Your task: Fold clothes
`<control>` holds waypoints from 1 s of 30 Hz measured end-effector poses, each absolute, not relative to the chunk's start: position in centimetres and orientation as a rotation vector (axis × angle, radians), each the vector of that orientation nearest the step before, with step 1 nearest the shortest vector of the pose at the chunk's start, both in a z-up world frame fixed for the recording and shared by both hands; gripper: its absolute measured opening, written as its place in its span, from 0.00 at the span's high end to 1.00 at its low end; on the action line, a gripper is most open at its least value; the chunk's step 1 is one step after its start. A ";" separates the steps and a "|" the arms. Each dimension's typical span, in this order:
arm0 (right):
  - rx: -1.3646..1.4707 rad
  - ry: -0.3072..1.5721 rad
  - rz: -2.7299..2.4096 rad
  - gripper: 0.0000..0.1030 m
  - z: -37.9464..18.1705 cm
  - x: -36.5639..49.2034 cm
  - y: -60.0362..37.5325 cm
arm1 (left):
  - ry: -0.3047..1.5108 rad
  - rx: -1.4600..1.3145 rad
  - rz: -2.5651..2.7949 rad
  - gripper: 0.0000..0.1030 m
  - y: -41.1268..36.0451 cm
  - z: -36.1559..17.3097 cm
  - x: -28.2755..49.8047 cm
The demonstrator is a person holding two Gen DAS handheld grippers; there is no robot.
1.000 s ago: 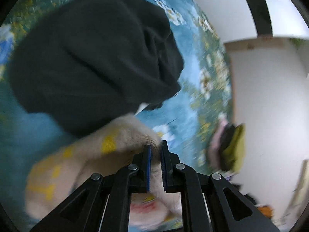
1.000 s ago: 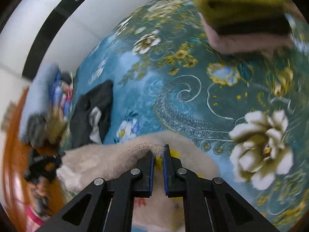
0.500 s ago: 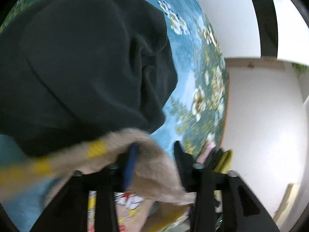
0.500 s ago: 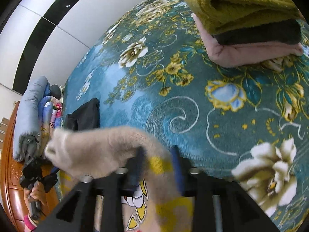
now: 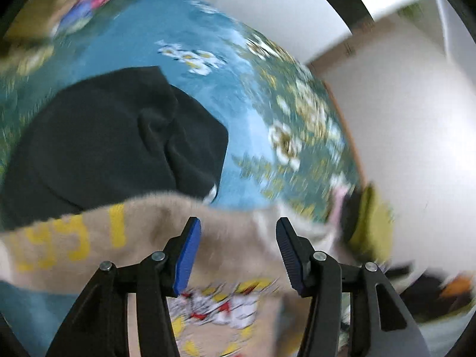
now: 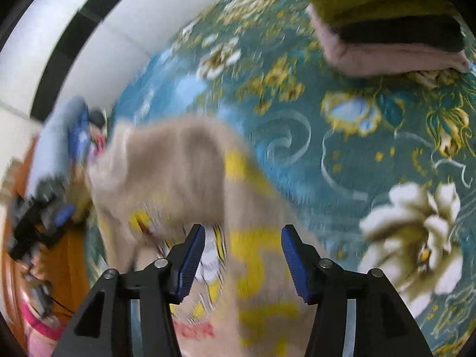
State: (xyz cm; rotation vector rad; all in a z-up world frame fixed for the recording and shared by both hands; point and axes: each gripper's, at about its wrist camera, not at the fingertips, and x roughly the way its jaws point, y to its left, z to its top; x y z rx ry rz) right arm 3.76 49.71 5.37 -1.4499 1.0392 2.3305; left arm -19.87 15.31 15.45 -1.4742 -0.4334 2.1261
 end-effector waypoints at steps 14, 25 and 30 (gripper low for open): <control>-1.534 0.925 2.262 0.91 5.3 4.0 50.1 | -0.363 -1.673 2.048 0.48 13.2 8.3 -14.0; -1.444 0.839 2.174 0.87 6.1 -0.5 55.7 | -0.378 -1.657 2.147 0.48 9.3 9.1 -13.8; -1.253 0.834 2.317 0.66 10.1 1.6 53.6 | -0.271 -1.719 2.130 0.48 9.6 6.3 -12.3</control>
